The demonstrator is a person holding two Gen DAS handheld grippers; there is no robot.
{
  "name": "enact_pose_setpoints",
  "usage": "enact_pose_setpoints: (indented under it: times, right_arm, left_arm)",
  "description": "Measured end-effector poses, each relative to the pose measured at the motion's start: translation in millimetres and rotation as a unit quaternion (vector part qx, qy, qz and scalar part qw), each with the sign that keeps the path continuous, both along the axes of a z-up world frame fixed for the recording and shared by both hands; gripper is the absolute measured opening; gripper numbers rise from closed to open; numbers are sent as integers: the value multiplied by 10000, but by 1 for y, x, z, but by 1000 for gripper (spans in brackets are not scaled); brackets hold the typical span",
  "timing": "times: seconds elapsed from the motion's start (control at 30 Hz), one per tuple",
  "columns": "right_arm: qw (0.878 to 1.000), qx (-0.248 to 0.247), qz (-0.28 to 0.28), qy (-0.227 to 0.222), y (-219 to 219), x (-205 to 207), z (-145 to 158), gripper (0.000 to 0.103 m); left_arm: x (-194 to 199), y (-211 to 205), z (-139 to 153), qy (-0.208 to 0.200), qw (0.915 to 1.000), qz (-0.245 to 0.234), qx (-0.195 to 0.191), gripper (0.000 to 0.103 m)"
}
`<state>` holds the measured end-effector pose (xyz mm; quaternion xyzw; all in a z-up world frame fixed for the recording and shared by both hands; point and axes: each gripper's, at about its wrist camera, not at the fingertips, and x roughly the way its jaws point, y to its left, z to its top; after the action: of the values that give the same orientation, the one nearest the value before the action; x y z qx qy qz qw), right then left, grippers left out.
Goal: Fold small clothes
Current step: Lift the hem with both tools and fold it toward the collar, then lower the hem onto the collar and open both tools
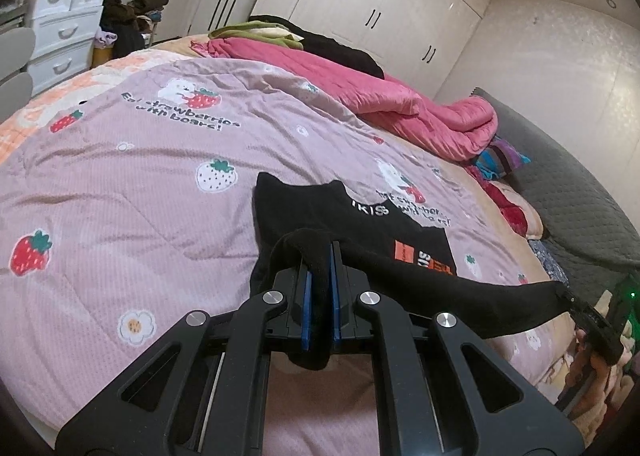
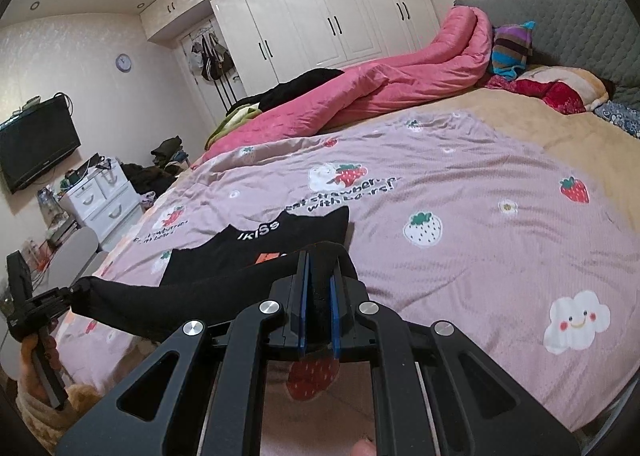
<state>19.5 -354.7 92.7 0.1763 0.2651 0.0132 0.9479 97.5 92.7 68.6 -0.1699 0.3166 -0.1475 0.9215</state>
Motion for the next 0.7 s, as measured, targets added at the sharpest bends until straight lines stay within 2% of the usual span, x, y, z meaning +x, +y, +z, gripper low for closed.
enact_pose_setpoints:
  times: [0.13, 0.53, 0.7]
  right_arm:
    - [10000, 60, -36, 0, -3, 14, 1, 8]
    - [9993, -377, -2, -59, 4, 58, 8, 8]
    - [9993, -377, -10, -70, 1, 75, 4, 8]
  left_arm:
    - [13, -1, 2, -4, 10000, 41, 59, 2]
    - [46, -2, 9, -32, 9994, 225, 247, 2]
    - [61, -8, 9, -20, 9989, 282, 386, 2]
